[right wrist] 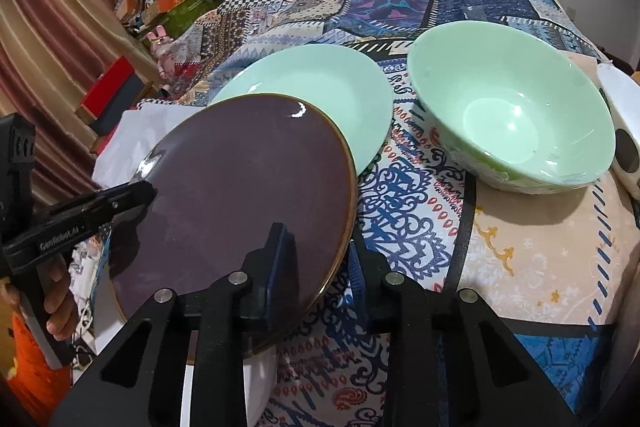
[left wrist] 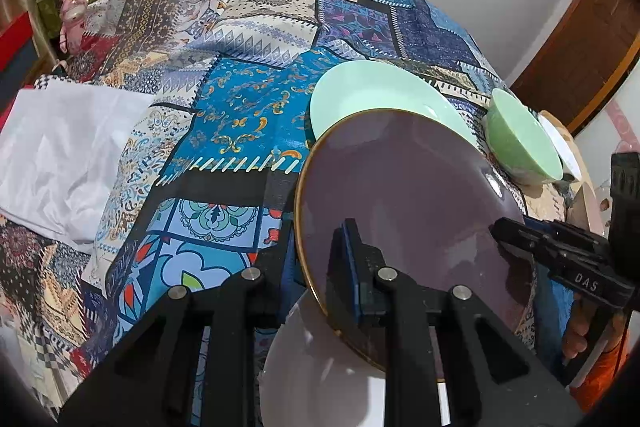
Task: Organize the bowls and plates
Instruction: 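Lift the dark purple plate with both tools and carry it toward the pink bowl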
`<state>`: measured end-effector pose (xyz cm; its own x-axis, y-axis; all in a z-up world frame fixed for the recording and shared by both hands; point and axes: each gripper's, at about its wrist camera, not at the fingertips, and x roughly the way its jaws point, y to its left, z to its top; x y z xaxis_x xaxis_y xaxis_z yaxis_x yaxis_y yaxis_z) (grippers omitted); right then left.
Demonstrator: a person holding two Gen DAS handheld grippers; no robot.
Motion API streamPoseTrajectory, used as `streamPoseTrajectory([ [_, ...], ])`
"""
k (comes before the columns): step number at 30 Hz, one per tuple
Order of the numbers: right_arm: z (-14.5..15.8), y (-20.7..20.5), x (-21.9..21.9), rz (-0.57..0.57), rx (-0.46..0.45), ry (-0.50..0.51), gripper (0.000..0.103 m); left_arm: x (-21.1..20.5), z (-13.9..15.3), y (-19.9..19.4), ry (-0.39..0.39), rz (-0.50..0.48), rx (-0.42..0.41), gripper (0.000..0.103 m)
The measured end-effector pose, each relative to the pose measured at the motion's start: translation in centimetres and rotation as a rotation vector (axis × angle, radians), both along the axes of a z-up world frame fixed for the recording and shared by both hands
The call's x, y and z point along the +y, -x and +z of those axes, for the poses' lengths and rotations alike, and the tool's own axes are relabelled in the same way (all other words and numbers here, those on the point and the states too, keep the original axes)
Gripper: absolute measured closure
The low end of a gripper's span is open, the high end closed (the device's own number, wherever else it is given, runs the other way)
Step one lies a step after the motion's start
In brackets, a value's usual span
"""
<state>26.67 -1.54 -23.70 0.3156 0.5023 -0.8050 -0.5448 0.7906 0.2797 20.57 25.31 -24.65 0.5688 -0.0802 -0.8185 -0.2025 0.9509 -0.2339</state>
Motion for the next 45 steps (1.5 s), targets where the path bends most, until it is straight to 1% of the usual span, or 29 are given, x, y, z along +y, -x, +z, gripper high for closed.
streamPoseTrajectory([
  [4,0.0,-0.1,0.0,0.004,-0.005,0.003,0.077,-0.4,0.2,0.2,-0.023,-0.015,-0.004,0.081],
  [12,0.1,0.3,-0.8,0.005,-0.012,-0.003,0.077,-1.2,0.4,1.1,-0.034,-0.016,-0.008,0.081],
  [16,0.6,0.8,-1.4,0.005,-0.031,-0.011,0.077,-2.0,0.9,1.6,-0.049,-0.018,-0.020,0.081],
  [21,1.5,1.4,-2.3,-0.006,-0.041,-0.020,0.077,-3.1,2.0,2.5,-0.056,-0.023,-0.028,0.081],
  [27,3.0,2.6,-4.1,-0.026,-0.059,-0.036,0.077,-4.5,3.7,3.4,-0.042,-0.031,-0.043,0.081],
  [39,5.7,5.3,-8.2,-0.069,-0.107,-0.065,0.077,-9.4,7.2,6.0,-0.053,-0.075,-0.079,0.081],
  [45,6.3,6.5,-10.6,-0.090,-0.124,-0.073,0.077,-11.9,8.3,7.0,-0.060,-0.096,-0.089,0.081],
])
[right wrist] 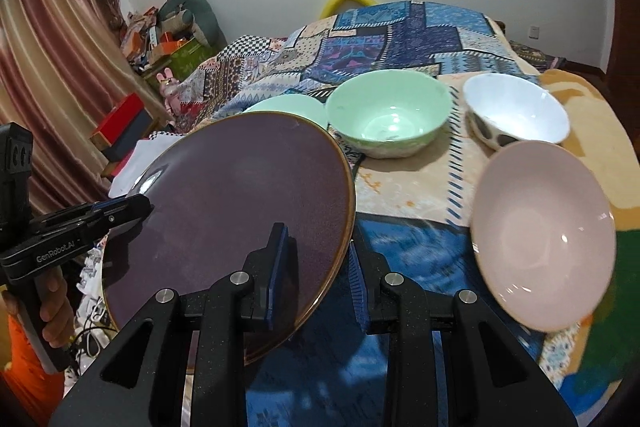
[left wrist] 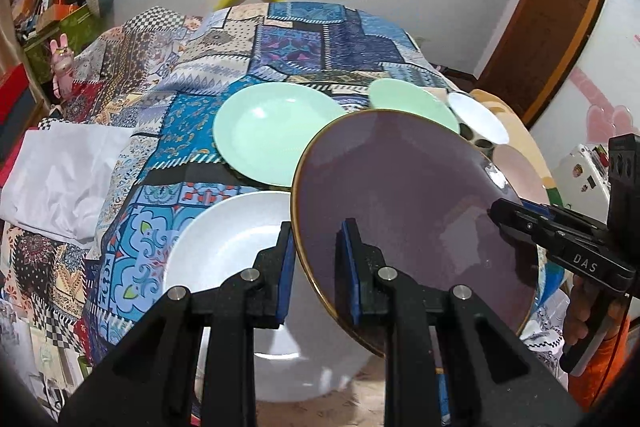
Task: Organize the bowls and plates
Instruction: 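Lift the dark purple plate with both tools and carry it toward the pink bowl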
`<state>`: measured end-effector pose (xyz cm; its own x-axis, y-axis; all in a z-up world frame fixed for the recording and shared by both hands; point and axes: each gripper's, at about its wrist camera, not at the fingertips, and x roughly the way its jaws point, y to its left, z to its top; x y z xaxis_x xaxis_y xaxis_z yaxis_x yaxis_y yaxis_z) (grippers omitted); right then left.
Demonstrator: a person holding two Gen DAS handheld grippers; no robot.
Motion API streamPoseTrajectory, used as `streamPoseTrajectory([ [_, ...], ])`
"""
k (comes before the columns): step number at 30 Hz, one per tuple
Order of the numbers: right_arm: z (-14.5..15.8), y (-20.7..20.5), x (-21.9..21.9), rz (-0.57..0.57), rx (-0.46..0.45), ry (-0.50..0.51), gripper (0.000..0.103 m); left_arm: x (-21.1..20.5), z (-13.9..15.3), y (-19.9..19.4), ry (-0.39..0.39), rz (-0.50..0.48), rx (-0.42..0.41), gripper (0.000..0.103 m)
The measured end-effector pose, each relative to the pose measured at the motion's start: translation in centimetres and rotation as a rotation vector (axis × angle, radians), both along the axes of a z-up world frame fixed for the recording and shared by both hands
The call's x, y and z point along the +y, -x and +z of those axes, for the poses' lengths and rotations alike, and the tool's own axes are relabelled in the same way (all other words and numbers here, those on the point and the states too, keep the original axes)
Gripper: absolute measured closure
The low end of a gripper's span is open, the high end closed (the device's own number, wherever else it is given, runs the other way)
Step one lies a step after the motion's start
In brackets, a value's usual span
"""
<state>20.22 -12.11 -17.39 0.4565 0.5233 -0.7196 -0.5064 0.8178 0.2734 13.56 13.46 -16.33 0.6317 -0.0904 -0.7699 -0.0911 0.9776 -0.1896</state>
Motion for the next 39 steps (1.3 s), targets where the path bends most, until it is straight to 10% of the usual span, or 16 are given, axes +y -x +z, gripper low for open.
streamPoseTrajectory([
  [39,-6.0,0.3,-8.1,-0.104,0.141,0.021,0.077,-9.3,-7.2,-2.5,0.001,-0.089,0.202,0.081],
])
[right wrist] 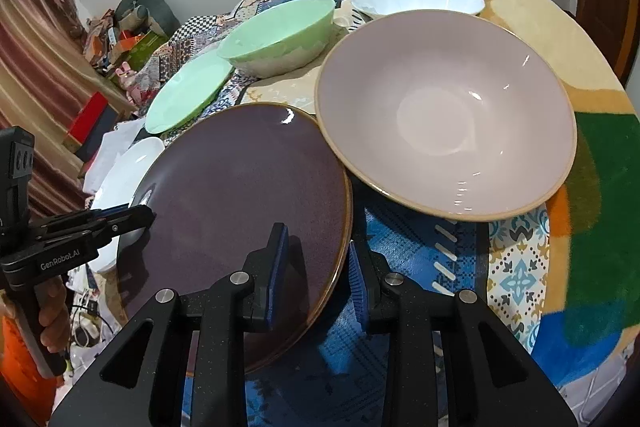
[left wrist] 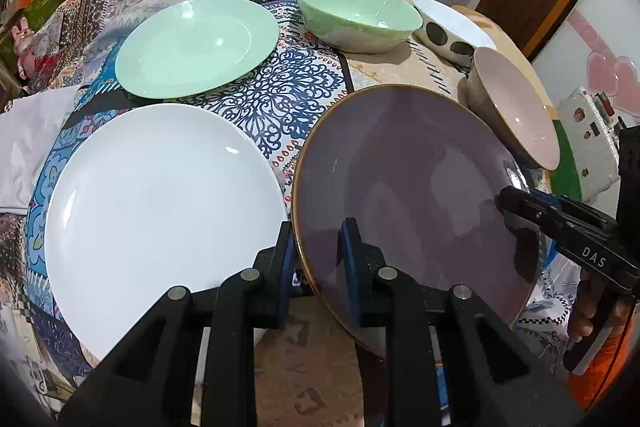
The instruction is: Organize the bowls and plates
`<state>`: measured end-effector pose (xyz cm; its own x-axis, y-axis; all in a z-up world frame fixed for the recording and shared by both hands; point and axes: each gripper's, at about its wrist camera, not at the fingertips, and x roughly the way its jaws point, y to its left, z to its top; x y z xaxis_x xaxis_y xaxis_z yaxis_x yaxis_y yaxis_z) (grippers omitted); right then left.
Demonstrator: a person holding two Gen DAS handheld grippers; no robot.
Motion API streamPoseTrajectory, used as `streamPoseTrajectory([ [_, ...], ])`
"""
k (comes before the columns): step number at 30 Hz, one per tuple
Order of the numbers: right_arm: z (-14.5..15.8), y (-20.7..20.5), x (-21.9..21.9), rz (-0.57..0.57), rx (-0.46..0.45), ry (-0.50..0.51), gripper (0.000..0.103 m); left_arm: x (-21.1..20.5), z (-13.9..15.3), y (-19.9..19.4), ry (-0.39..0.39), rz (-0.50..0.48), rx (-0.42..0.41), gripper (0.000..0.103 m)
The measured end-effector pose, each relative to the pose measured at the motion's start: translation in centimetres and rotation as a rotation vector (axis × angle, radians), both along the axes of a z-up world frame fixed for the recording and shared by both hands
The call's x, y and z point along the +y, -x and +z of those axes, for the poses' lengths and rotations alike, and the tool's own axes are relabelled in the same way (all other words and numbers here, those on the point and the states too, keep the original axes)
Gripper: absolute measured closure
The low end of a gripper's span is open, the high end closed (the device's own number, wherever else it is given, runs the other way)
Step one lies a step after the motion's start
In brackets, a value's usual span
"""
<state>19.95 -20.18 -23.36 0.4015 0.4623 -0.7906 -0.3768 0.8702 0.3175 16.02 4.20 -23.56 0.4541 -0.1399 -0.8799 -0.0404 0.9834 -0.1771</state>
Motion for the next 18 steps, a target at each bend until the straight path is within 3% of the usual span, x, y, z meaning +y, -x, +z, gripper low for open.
streamPoseTrajectory([
  [9,-0.1,-0.5,0.1,-0.012,-0.006,-0.002,0.077,-0.1,-0.4,-1.1,-0.047,0.001,-0.012,0.081],
  [12,0.0,-0.4,0.1,-0.004,-0.009,0.005,0.076,-0.3,0.2,-1.3,0.015,-0.043,-0.026,0.085],
  [15,-0.2,-0.4,0.2,-0.003,-0.003,0.024,0.074,-1.3,1.1,-1.2,-0.053,-0.048,-0.063,0.085],
  [18,0.1,0.2,-0.1,0.005,-0.016,0.051,0.074,-1.6,1.8,-0.7,-0.040,-0.048,-0.080,0.085],
])
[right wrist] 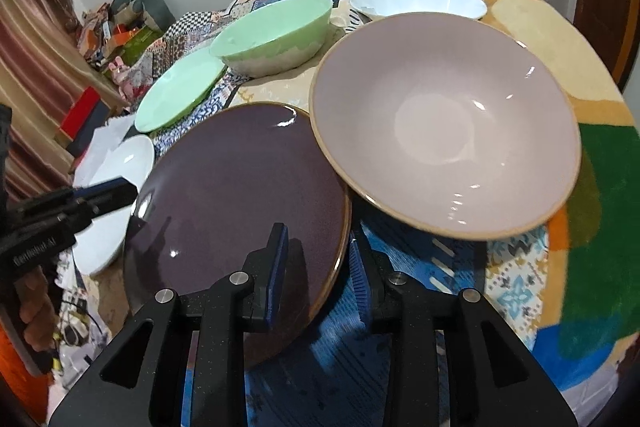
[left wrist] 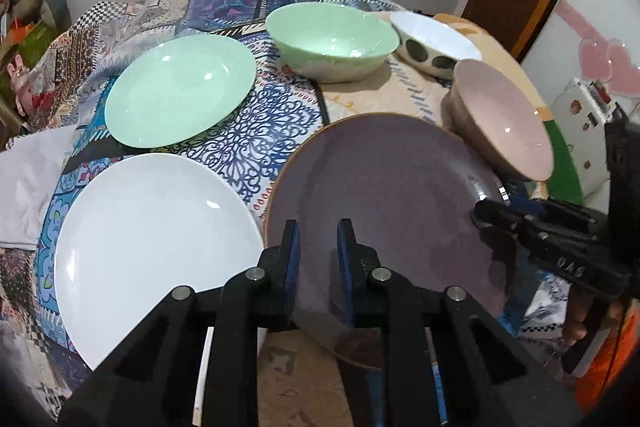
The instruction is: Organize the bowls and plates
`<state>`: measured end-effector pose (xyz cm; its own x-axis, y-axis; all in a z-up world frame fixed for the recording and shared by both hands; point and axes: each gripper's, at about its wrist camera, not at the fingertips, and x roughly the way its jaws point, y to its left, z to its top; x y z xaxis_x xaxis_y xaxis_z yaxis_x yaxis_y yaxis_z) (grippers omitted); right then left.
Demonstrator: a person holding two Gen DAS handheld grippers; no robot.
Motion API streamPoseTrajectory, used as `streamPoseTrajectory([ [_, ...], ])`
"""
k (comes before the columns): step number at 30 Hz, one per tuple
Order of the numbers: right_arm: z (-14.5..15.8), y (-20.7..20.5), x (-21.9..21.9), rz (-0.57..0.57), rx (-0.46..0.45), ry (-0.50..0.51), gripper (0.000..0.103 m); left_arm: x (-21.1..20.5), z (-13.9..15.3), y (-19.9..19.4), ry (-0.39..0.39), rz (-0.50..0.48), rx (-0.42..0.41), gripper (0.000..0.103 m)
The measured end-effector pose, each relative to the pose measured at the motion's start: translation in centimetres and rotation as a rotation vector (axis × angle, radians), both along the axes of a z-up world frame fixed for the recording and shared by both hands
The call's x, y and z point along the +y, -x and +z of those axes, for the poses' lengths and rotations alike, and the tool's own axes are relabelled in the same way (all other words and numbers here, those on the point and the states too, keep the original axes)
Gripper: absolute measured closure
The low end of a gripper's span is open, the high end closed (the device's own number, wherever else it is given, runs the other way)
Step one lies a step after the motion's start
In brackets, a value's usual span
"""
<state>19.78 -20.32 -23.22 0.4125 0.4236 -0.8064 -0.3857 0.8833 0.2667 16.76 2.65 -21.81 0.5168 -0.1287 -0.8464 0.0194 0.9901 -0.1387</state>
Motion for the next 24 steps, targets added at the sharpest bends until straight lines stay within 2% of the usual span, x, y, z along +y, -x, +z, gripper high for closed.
streamPoseTrajectory([
  [5,1.7,1.3,-0.3,0.016,-0.046,0.034,0.063,0.6,0.7,1.1,-0.021,0.029,-0.012,0.083],
  [7,2.7,1.9,-0.4,0.019,-0.072,0.033,0.056,1.3,1.1,1.8,-0.014,0.047,-0.017,0.076],
  [9,3.4,1.9,-0.2,0.023,-0.089,0.027,0.056,2.2,1.7,2.8,-0.017,0.080,-0.036,0.059],
  [11,4.2,2.2,0.1,0.031,-0.107,0.016,0.053,2.9,2.3,3.5,-0.023,0.109,-0.060,0.047],
  [12,4.6,2.3,0.4,0.033,-0.116,0.012,0.048,3.6,2.7,4.0,-0.028,0.128,-0.075,0.041],
  [13,4.9,2.3,0.7,0.035,-0.127,0.008,0.043,4.1,3.1,4.5,-0.032,0.143,-0.084,0.038],
  [16,5.7,2.6,1.9,0.055,-0.152,0.005,0.042,5.7,4.0,5.6,-0.042,0.185,-0.110,0.030],
  [18,5.9,2.7,2.8,0.071,-0.160,0.002,0.037,6.9,4.5,6.2,-0.050,0.207,-0.121,0.020],
  [20,6.3,2.7,4.0,0.089,-0.177,-0.005,0.031,8.2,4.7,7.1,-0.054,0.234,-0.136,0.016],
  [24,6.5,2.5,6.5,0.130,-0.190,-0.004,0.029,10.8,4.4,8.3,-0.060,0.287,-0.132,0.015],
])
